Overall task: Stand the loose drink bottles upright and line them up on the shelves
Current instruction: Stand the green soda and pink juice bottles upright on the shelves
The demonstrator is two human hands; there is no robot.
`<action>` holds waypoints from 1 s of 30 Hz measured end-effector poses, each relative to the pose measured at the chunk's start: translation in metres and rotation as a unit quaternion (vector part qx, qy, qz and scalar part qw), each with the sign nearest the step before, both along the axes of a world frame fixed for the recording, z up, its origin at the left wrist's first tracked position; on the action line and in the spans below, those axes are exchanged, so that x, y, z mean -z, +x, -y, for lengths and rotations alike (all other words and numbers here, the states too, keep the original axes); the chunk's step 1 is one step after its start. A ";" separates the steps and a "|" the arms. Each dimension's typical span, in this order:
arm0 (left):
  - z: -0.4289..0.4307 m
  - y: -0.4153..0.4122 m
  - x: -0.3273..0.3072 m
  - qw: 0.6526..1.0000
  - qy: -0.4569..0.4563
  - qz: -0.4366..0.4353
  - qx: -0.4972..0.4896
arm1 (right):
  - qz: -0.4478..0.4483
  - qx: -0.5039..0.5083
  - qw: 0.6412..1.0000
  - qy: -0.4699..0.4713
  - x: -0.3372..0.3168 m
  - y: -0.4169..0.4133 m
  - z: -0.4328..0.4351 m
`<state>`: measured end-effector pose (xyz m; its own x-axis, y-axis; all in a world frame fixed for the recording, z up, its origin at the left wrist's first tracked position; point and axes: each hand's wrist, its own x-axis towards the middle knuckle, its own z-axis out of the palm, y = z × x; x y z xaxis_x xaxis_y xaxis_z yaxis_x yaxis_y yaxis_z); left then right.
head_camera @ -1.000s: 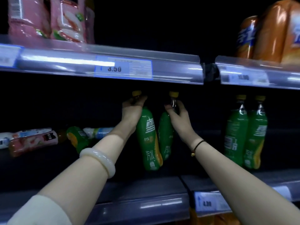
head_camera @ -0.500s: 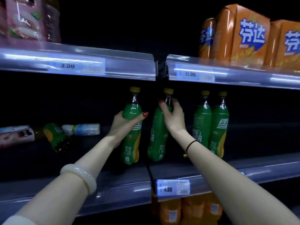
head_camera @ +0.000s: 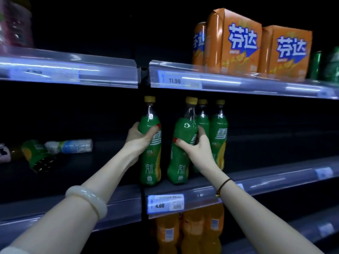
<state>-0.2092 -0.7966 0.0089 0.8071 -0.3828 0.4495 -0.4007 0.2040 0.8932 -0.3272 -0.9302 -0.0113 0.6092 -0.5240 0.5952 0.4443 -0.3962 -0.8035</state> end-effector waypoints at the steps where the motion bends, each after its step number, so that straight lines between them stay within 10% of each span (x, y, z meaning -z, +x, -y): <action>1: 0.009 -0.007 0.001 1.000 0.000 0.001 0.011 | -0.001 0.008 1.000 -0.005 0.002 -0.007 0.007; 30: 0.103 -0.067 0.027 0.994 -0.061 0.002 0.090 | -0.028 0.069 0.997 0.019 0.023 -0.033 0.106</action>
<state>-0.2766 -0.8995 -0.0180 0.7287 -0.4632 0.5044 -0.3518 0.3788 0.8560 -0.3605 -1.0364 -0.0342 0.5616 -0.6271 0.5397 0.3412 -0.4187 -0.8416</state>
